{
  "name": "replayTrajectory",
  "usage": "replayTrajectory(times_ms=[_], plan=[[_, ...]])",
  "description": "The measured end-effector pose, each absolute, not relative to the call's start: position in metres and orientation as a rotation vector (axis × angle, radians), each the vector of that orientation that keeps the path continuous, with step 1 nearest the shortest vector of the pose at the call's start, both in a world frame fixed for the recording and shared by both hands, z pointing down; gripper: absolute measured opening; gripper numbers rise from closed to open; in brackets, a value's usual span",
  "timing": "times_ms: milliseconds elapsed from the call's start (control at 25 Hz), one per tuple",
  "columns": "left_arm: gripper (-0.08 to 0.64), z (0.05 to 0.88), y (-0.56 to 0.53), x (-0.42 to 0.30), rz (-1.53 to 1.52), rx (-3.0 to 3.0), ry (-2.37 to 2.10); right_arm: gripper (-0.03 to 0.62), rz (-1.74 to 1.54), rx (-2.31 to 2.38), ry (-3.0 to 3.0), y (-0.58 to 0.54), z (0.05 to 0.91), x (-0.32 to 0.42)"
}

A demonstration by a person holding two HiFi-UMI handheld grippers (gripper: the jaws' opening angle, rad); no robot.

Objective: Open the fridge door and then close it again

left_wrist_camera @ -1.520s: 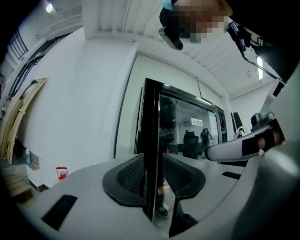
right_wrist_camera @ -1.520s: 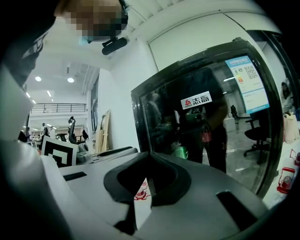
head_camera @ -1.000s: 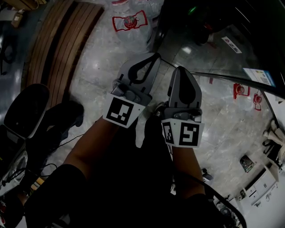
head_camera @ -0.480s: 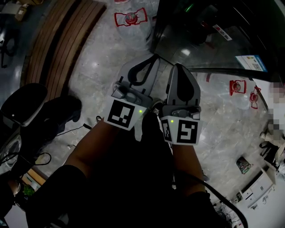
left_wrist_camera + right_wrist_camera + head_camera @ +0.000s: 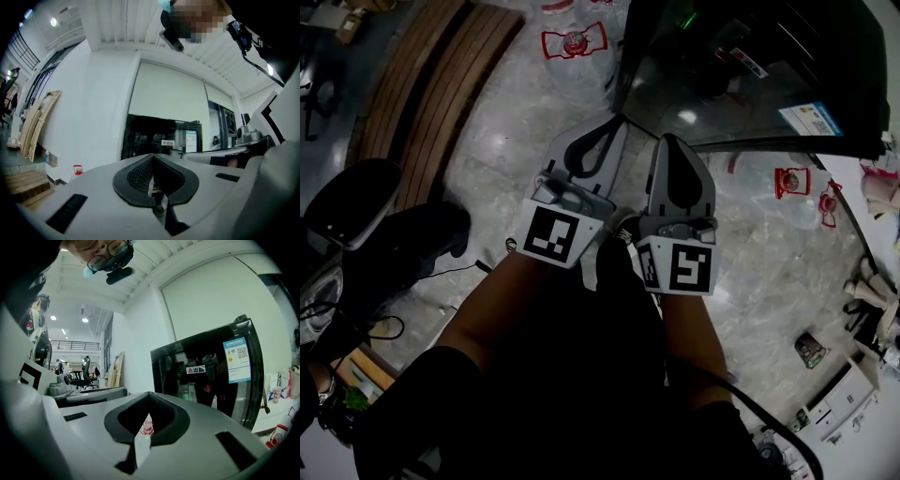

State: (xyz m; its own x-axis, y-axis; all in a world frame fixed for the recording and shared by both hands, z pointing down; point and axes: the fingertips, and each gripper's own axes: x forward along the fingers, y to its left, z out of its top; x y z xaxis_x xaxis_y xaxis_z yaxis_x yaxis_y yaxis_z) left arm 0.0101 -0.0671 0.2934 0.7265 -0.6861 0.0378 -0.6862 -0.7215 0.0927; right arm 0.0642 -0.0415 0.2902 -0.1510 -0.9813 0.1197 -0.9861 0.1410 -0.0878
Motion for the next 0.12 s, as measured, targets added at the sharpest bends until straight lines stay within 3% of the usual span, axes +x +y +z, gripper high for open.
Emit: replayTrajectory(times_ms=[120], plan=[[0.006,0.2889,-0.0625,0.0100,0.011,2.821,-1.132,0.015,0.229,2.023,-2.340,-0.0370,0.2867,0.0669]])
